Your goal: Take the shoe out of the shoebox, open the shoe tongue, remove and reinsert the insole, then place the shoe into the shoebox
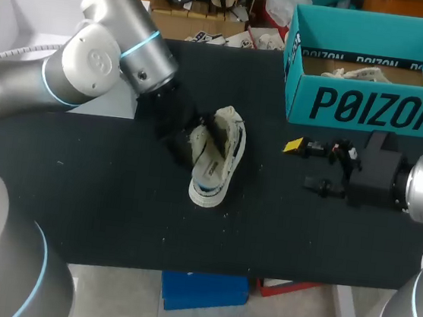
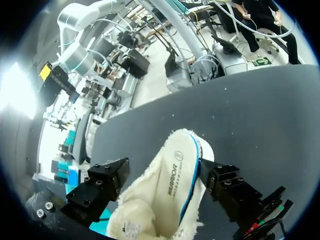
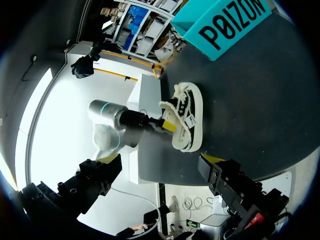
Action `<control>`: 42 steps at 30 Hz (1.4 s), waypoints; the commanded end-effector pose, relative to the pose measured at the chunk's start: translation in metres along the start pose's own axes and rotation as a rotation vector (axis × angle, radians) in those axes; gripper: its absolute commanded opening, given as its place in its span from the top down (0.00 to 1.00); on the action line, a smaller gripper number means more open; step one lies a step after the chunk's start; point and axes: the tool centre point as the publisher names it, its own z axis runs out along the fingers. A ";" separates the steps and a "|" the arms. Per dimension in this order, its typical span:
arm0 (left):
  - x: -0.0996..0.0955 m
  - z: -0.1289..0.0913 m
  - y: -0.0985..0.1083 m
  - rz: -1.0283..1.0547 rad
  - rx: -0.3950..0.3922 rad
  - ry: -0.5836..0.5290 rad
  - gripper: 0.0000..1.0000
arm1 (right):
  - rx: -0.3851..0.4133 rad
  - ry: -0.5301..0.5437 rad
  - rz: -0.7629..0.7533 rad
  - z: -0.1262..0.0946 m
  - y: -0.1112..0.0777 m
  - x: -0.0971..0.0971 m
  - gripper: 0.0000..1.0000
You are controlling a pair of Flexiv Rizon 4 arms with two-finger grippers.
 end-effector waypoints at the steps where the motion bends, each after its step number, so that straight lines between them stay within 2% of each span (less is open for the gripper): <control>1: 0.001 0.005 -0.004 0.000 0.004 0.009 0.22 | 0.000 -0.002 0.000 0.001 0.000 0.000 0.00; 4: 0.002 0.007 -0.005 -0.002 0.012 0.017 0.47 | 0.000 -0.002 0.000 0.001 0.000 0.000 0.00; 9: 0.002 0.008 -0.005 0.000 0.018 0.031 0.75 | 0.000 -0.002 0.000 0.001 0.000 0.000 0.00; 10: 0.002 0.008 -0.005 0.001 0.020 0.036 0.86 | 0.000 -0.002 0.000 0.001 0.000 0.000 0.00; 12: 0.002 0.008 -0.005 0.004 0.023 0.042 1.00 | 0.000 -0.002 0.000 0.001 0.000 0.000 0.00; 22: 0.002 0.011 -0.002 0.008 0.034 0.054 1.00 | 0.000 -0.002 0.000 0.001 0.000 0.000 0.00; 37: -0.001 0.009 0.018 -0.006 -0.020 0.041 1.00 | 0.000 -0.002 0.000 0.001 0.000 0.000 0.00; 42: 0.002 0.020 0.016 -0.019 0.001 0.066 1.00 | 0.000 -0.002 0.000 0.001 0.000 0.000 0.00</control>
